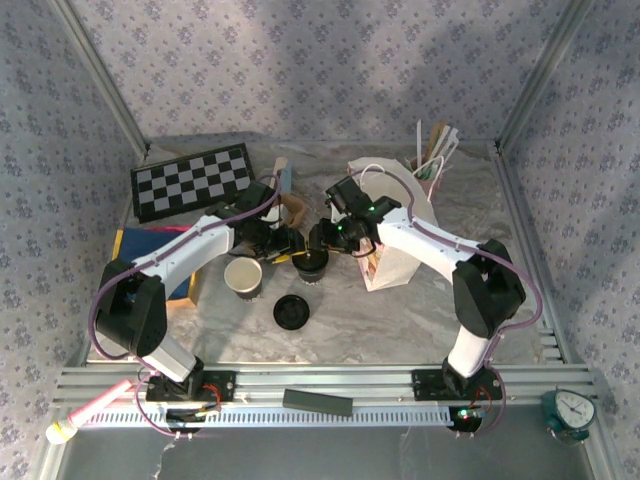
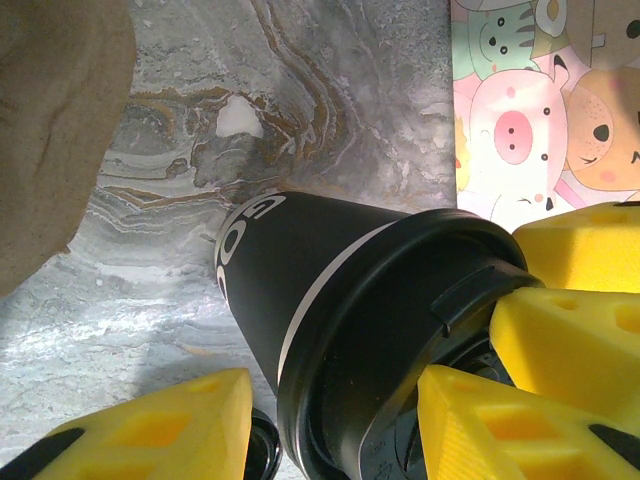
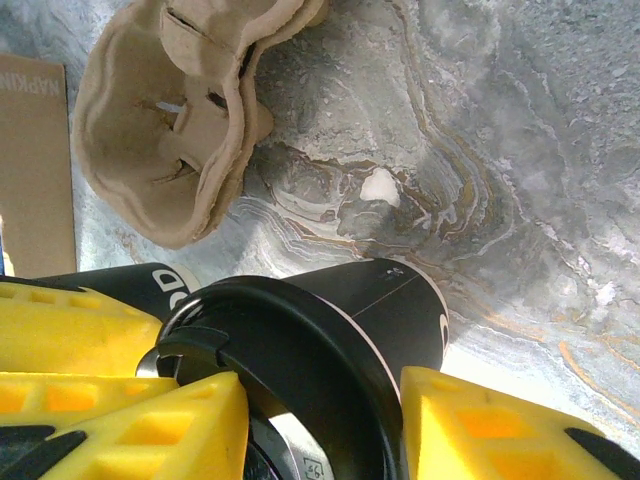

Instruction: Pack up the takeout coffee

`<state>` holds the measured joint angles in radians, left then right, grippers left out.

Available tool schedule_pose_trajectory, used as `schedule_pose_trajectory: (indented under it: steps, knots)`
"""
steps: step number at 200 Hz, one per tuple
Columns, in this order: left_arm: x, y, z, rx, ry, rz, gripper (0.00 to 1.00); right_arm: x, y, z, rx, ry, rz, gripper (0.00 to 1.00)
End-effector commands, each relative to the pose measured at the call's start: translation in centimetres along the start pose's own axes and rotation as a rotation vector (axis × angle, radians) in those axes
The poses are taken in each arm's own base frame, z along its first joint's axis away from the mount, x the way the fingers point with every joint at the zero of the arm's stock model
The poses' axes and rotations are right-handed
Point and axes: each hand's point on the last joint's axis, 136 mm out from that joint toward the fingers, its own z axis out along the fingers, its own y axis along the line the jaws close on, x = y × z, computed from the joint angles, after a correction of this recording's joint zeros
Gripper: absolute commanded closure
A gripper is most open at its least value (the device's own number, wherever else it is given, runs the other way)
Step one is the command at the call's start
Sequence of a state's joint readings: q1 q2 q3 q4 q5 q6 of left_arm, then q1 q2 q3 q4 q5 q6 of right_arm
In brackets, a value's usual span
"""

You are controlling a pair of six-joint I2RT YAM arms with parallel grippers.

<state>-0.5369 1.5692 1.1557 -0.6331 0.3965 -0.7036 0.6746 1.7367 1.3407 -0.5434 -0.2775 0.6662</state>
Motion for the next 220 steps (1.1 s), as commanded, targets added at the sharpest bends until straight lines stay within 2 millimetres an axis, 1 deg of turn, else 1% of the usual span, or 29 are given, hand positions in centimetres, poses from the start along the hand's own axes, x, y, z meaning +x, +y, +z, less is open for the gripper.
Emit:
schedule_pose_trajectory:
  steps: [1, 12, 24, 38, 53, 61, 69, 73, 108, 139, 176, 198, 220]
  knots:
    - [3.6, 5.5, 1.8, -0.213, 0.134, -0.064, 0.53, 3.7, -5.5, 2.0, 0.191, 0.112, 0.062, 0.6]
    - [3.4, 5.3, 1.7, -0.208, 0.129, -0.065, 0.53, 4.4, -5.8, 2.1, 0.204, 0.127, 0.06, 0.6]
    - [2.8, 4.6, 1.2, -0.182, 0.109, -0.07, 0.53, 4.7, -5.8, 2.1, 0.202, 0.129, 0.05, 0.61]
    - [1.6, 3.1, 0.2, -0.11, 0.078, -0.084, 0.53, 4.6, -5.4, 1.8, 0.188, 0.122, 0.037, 0.6]
    - [-0.1, 1.3, -1.0, -0.016, 0.029, -0.101, 0.53, 4.4, -4.9, 1.6, 0.182, 0.11, 0.019, 0.6]
    - [-0.9, 0.7, -1.5, 0.015, 0.007, -0.103, 0.53, 4.3, -4.7, 1.5, 0.177, 0.106, 0.013, 0.6]
    - [-1.1, 0.3, -1.9, 0.033, 0.001, -0.106, 0.53, 4.2, -4.6, 1.5, 0.176, 0.105, 0.008, 0.6]
    - [-1.8, -0.2, -2.0, 0.057, -0.022, -0.095, 0.53, 4.2, -4.5, 1.5, 0.175, 0.106, 0.007, 0.6]
    - [-3.1, -0.6, -2.2, 0.077, -0.057, -0.087, 0.53, 4.3, -4.2, 1.6, 0.177, 0.107, -0.008, 0.6]
    - [-2.5, 0.1, -1.4, 0.054, -0.032, -0.082, 0.54, 4.4, -4.0, 1.7, 0.18, 0.107, -0.015, 0.6]
    - [-0.4, 1.4, 0.0, 0.008, 0.023, -0.061, 0.55, 4.7, -4.0, 1.9, 0.184, 0.114, -0.014, 0.6]
    - [1.1, 2.8, 0.9, -0.052, 0.052, -0.055, 0.56, 4.8, -4.0, 2.0, 0.185, 0.115, -0.018, 0.6]
    - [2.4, 4.7, 1.8, -0.118, 0.079, -0.068, 0.56, 4.9, -4.1, 2.0, 0.186, 0.113, -0.017, 0.6]
